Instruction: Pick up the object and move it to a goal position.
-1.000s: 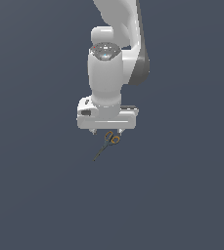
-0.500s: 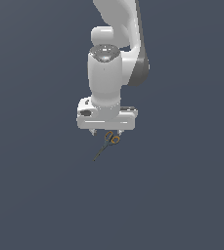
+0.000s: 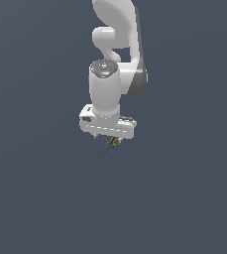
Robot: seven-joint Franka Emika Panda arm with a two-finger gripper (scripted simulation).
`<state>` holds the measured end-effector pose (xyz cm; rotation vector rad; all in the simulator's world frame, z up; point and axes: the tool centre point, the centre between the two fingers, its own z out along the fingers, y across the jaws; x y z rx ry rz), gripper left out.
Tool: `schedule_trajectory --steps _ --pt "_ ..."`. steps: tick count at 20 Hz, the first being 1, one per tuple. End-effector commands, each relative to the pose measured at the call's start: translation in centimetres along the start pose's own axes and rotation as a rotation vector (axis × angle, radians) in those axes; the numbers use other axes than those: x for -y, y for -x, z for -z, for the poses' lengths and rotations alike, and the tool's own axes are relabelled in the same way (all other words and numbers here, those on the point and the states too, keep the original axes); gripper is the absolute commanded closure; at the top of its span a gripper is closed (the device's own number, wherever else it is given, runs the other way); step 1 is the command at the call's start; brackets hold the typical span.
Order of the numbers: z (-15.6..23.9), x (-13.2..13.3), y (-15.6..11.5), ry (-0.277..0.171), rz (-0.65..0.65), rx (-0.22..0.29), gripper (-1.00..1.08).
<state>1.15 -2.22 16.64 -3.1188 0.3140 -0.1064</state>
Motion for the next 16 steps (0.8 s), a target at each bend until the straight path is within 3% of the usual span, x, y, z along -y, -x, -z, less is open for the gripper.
schedule_trajectory --steps 1,16 --pt "-1.3 -0.3 0.5 -0.001 -0.068 0.009 -0.92" --pt "-8.7 -2.4 3.8 0.019 -0.497 0.053 -0.92"
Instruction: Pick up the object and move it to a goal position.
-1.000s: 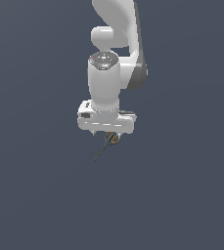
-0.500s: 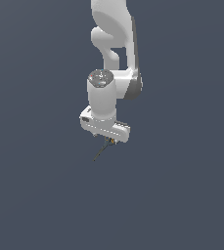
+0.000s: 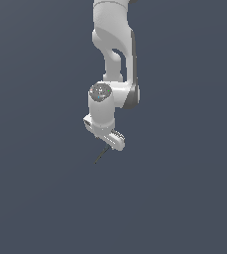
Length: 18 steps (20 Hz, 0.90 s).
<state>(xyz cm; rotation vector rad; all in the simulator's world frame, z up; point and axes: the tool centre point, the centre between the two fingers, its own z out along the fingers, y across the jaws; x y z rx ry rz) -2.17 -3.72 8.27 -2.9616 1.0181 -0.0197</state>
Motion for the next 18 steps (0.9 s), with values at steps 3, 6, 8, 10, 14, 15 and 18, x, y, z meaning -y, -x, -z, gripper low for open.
schedule_trajectory --steps 3,6,8,10,14,15,18 --pt "-1.4 -0.8 0.4 0.007 -0.087 0.005 -0.92" --pt "-2.0 -1.1 0.5 0.011 -0.124 0.006 -0.92" --pt "-2.2 -1.3 0.6 0.013 -0.14 0.007 -0.92" --pt "-2.4 -1.4 0.6 0.014 -0.15 0.008 -0.92" --pt "-2.4 -1.4 0.6 0.014 -0.148 0.008 -0.92" --pt "-2.5 -1.3 0.6 0.014 -0.148 0.008 -0.92" --pt "-3.2 -1.4 0.7 0.014 -0.149 0.008 -0.92"
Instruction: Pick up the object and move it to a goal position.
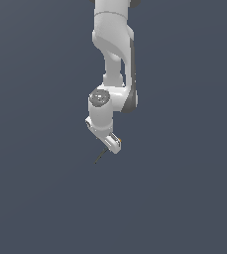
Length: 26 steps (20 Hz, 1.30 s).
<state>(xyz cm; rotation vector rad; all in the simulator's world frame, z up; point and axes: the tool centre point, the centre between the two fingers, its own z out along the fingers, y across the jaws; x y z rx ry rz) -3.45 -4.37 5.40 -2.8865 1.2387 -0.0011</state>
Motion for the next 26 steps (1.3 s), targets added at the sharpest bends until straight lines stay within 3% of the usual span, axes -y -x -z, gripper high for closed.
schedule_trajectory --steps 1,13,14,26 --pt "-0.7 -0.1 0.0 0.001 -0.001 0.001 -0.92" --pt "-4.6 -0.1 0.0 0.001 -0.005 0.001 -0.92" --pt "-4.6 -0.1 0.0 0.001 -0.005 0.001 1.08" --pt "-4.4 -0.2 -0.2 0.001 -0.009 -0.001 1.08"
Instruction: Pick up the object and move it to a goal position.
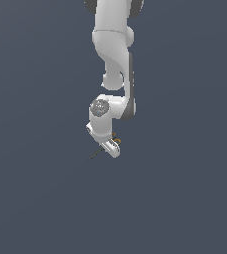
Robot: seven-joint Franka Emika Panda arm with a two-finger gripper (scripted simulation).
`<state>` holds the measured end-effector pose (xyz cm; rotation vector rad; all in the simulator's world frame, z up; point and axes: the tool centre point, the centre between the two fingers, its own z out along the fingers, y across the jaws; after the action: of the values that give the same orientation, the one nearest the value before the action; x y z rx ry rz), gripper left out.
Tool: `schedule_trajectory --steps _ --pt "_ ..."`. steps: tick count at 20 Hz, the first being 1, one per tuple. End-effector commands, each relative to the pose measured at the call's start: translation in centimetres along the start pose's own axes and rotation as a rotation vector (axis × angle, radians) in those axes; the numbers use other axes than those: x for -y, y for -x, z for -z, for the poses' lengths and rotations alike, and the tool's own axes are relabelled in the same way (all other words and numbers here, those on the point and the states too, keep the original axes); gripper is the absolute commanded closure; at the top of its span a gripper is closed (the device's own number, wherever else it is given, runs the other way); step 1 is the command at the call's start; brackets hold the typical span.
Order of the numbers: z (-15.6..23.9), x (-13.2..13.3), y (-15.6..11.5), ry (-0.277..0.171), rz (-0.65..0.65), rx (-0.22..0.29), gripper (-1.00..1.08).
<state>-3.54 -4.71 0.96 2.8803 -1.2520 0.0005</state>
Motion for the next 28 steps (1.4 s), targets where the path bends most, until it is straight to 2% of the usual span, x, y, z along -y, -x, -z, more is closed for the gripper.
schedule_trajectory --steps 1,10,28 --pt "0.2 0.1 -0.1 -0.001 0.0 -0.001 1.08" --pt "2.8 0.9 -2.6 0.0 0.001 -0.001 1.08" --pt "12.7 4.5 -12.0 0.001 0.003 -0.001 1.08"
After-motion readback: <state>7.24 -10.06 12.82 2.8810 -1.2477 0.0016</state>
